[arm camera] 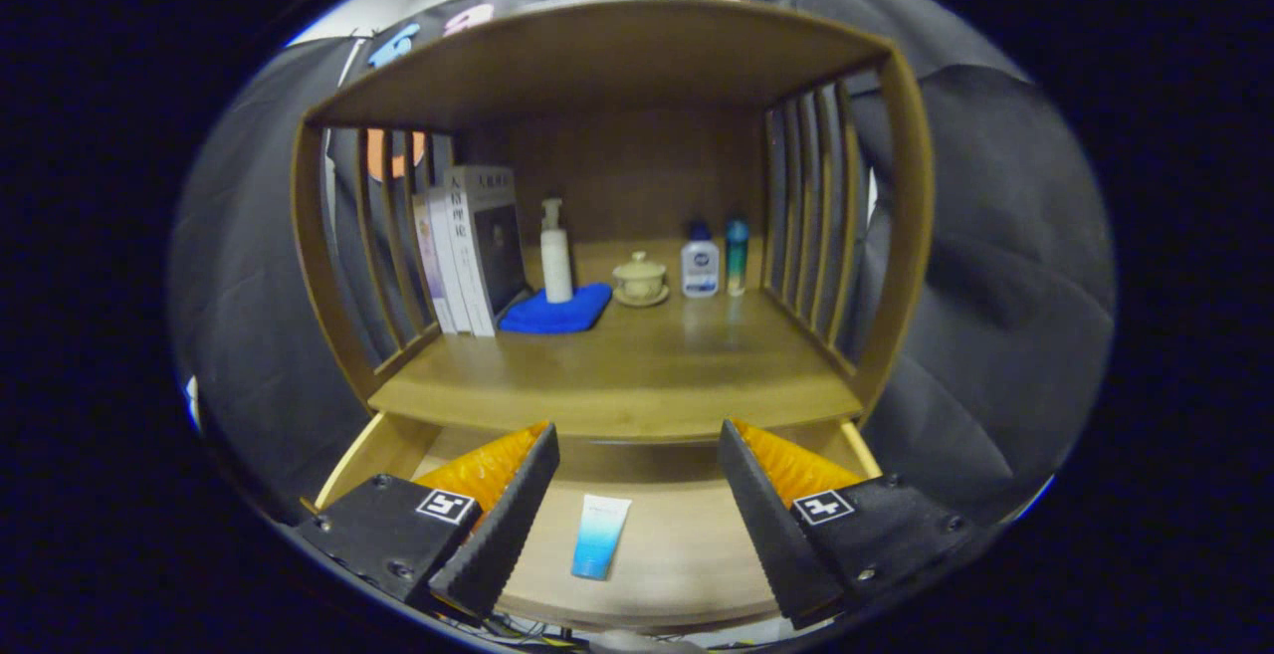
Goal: Pull open the drawer, take out the items inside it, and place them on the countertop above the cabinet.
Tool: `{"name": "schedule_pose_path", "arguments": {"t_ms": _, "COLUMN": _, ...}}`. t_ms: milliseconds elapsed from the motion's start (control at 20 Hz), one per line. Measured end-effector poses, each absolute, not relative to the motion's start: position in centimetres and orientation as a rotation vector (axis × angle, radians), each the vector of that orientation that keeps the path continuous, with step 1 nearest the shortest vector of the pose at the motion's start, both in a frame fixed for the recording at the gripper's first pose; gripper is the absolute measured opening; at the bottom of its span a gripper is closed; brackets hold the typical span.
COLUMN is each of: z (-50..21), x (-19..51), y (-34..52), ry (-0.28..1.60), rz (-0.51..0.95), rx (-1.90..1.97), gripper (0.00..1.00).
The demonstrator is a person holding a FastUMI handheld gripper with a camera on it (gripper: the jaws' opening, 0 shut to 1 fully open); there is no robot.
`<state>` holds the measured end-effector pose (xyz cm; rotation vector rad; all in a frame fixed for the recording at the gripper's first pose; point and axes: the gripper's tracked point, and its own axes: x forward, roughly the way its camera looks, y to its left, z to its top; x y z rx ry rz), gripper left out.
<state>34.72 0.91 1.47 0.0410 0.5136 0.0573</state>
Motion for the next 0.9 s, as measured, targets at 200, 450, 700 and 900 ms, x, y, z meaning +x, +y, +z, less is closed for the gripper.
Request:
{"name": "schedule_pose_path", "arguments": {"t_ms": 200, "z": -2.6, "x": 36.1, "y": 2.5, "ry": 0.722, "rz": 0.079, "rx": 0.027, "gripper": 0.99}}
{"name": "schedule_pose_path", "arguments": {"t_ms": 450, "z": -8.1, "x": 35.5, "y": 4.2, "ry": 0.957, "rz": 0.071, "rx": -0.035, "gripper": 0.99}}
{"name": "schedule_pose_path", "arguments": {"t_ms": 700, "z": -12.0, "x": 33.8, "y": 5.1, "ry": 1.12, "rz": 0.031, "rx": -0.045, "gripper": 0.98}}
{"name": "schedule_pose_path", "arguments": {"t_ms": 900, "z": -13.4, "x": 32.8, "y": 5.3, "ry": 1.2, "rz": 0.006, "rx": -0.055, "gripper": 0.92}}
